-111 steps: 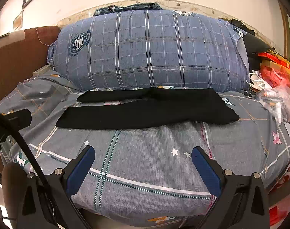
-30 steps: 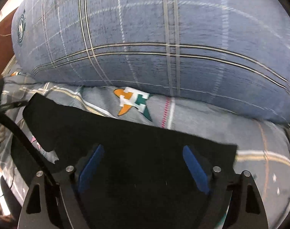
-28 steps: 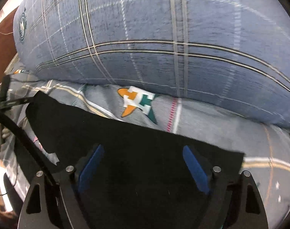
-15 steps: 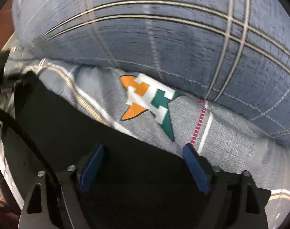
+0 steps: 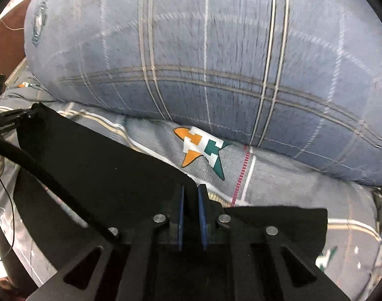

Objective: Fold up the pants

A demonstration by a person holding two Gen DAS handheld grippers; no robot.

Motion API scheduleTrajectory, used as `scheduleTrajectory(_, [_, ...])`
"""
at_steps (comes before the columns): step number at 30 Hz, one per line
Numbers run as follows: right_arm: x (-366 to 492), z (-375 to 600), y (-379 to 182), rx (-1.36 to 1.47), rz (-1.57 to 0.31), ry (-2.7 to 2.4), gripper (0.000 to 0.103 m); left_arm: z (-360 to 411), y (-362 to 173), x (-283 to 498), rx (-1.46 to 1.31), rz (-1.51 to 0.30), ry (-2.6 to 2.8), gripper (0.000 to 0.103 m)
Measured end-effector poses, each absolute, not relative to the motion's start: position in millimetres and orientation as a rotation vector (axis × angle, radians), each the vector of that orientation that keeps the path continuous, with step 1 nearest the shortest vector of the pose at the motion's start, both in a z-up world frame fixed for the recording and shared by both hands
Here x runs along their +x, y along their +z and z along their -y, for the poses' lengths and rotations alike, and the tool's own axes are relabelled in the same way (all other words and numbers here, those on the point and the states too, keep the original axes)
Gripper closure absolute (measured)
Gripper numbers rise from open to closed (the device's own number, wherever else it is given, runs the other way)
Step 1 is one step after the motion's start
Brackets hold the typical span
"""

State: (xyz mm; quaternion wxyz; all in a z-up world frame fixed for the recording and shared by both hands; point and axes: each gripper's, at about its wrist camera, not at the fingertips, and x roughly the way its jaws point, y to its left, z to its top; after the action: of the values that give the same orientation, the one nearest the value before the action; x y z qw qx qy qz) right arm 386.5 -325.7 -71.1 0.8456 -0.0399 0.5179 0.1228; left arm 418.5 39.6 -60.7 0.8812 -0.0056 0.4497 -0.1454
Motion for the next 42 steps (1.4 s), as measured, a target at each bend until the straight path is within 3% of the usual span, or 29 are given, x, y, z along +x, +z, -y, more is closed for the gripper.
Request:
scheduleTrajectory(5, [326,322,-48,-0.072,-1.047,0.268,0.092,-42,-40,361,0.018,-0.836,-0.304,0.087])
scheduleTrajectory(13, [207,324,-84,0.054,-1.098,0.32,0.092,-62,-70,228,0.098,-0.778,-0.253,0.083])
scheduleTrajectory(21, [137,353,-136,0.211,-1.155,0.234,0.09,-122,-96,131,-0.111,-0.839,-0.194,0.068])
scheduleTrajectory(24, [125,364,-132,0.273,-1.124,0.18,0.069,-151,-94,125,-0.278,-0.859,-0.201,0.051])
scheduleTrajectory(25, [121,367,-130,0.29,-1.105,0.171,0.064,-157,-94,128,-0.333,-0.866,-0.216,0.05])
scheduleTrajectory(28, [114,368,-128,0.335,-1.082,0.167,0.063,-169,-99,141,-0.546,-0.91,-0.302,0.049])
scheduleTrajectory(32, [110,362,-134,0.355,-1.08,0.182,0.063,-165,-113,165,-0.816,-0.95,-0.447,0.041])
scheduleTrajectory(38, [109,357,-140,0.363,-1.069,0.197,0.063,-165,-126,184,-1.01,-0.951,-0.507,0.04])
scheduleTrajectory(42, [108,358,-141,0.373,-1.063,0.208,0.063,-186,-130,179,-1.109,-0.91,-0.48,0.031])
